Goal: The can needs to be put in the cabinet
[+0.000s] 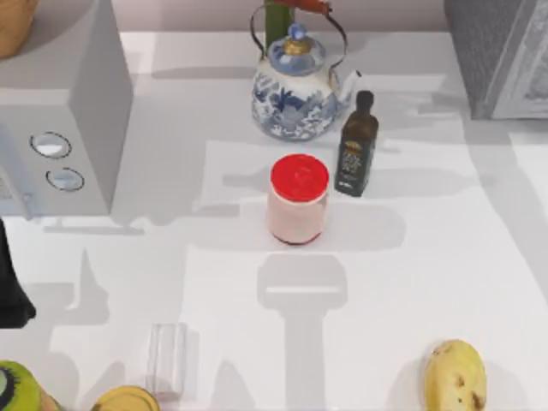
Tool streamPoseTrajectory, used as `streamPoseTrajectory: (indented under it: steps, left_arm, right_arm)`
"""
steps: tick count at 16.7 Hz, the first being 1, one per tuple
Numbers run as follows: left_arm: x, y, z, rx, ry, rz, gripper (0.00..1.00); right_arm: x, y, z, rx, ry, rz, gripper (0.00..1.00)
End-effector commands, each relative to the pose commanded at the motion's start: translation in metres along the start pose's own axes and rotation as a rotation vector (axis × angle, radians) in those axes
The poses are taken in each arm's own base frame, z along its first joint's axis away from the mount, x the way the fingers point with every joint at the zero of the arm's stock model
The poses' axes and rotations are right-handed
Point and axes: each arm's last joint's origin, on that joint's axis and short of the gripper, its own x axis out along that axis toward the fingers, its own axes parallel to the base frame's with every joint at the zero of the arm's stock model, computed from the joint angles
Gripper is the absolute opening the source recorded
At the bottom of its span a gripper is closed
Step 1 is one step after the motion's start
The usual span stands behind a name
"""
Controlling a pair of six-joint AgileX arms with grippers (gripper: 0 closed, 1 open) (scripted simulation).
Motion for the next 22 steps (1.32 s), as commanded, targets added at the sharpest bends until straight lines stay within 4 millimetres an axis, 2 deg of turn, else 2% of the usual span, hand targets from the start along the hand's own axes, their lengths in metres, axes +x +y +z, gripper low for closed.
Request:
streamPoseTrajectory:
  steps: [4, 6, 8, 11, 13, 16, 18, 22]
  left_arm:
    - [0.000, 0.000, 0.000, 0.000, 0.000, 0.000, 1.00]
    - [0.000, 0.000, 0.000, 0.000, 0.000, 0.000, 1.00]
    - [0.000, 0.000, 0.000, 0.000, 0.000, 0.000, 1.00]
    - [0.000, 0.000, 0.000, 0.000, 0.000, 0.000, 1.00]
    - [0.000, 0.000, 0.000, 0.000, 0.000, 0.000, 1.00]
    - [0.000, 0.000, 0.000, 0.000, 0.000, 0.000, 1.00]
    - [0.000, 0.000, 0.000, 0.000, 0.000, 0.000, 1.00]
    - [0.000, 0.000, 0.000, 0.000, 0.000, 0.000, 1.00]
  right_arm:
    - [0.000, -0.001, 0.000, 0.002, 0.000, -0.001, 0.00]
    - [0.007, 0.000, 0.001, 0.000, 0.015, -0.001, 0.00]
    - [0.022, 0.001, 0.004, -0.003, 0.037, -0.002, 0.00]
    - [0.056, 0.004, 0.014, -0.001, 0.042, 0.004, 0.00]
    - [0.075, 0.008, 0.026, 0.006, 0.009, 0.018, 0.00]
    - [0.095, 0.012, 0.043, 0.015, -0.054, 0.046, 0.00]
    - [0.110, 0.013, 0.042, 0.013, -0.057, 0.054, 0.00]
    - [0.145, 0.002, 0.023, 0.004, -0.008, 0.014, 0.00]
